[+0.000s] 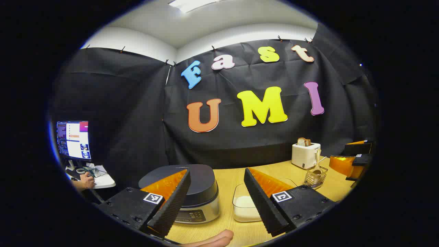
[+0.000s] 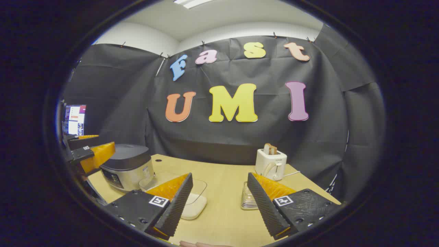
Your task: Close the left gripper, press the button to open the rice cooker; take a wooden spoon from the chopstick holder with the right hand, scoop a spoonful of rice and pour it into the rice cooker, then put the wooden spoon back into the chopstick holder.
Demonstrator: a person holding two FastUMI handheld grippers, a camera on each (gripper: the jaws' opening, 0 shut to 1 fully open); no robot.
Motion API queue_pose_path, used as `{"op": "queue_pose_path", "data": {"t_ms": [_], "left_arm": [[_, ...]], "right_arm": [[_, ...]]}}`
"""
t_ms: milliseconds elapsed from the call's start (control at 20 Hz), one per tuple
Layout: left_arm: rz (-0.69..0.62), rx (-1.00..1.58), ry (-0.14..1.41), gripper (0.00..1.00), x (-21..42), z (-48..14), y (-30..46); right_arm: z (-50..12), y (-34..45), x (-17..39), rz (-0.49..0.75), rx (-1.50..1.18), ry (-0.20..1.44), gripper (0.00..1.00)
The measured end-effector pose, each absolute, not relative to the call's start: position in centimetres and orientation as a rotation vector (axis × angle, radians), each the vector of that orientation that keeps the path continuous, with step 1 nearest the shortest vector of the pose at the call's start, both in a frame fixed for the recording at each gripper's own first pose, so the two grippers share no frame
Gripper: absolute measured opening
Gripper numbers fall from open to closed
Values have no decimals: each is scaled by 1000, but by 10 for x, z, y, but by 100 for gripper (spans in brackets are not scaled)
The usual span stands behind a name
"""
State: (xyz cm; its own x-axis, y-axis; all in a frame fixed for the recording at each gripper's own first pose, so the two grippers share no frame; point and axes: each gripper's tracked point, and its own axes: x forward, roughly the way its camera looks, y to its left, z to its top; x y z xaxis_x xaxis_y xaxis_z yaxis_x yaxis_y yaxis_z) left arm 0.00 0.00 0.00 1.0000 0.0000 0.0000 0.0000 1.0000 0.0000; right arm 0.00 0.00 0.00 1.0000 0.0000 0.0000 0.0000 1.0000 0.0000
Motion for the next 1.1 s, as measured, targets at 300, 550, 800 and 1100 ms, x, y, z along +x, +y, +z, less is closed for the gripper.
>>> {"op": "queue_pose_path", "data": {"t_ms": [300,550,800,1100], "left_arm": [[-33,-6,71,100,0,-16,-20],[-44,-42,86,99,-4,-17,-25],[-43,-13,67,99,-7,-11,-19],[-19,-30,113,90,4,-20,3]], "right_arm": [[19,-24,-9,-56,-20,-54,94],[14,-24,-11,-63,-5,-15,94],[16,-28,-12,-77,-16,-34,94],[20,-28,-10,-80,-31,-60,94]]}}
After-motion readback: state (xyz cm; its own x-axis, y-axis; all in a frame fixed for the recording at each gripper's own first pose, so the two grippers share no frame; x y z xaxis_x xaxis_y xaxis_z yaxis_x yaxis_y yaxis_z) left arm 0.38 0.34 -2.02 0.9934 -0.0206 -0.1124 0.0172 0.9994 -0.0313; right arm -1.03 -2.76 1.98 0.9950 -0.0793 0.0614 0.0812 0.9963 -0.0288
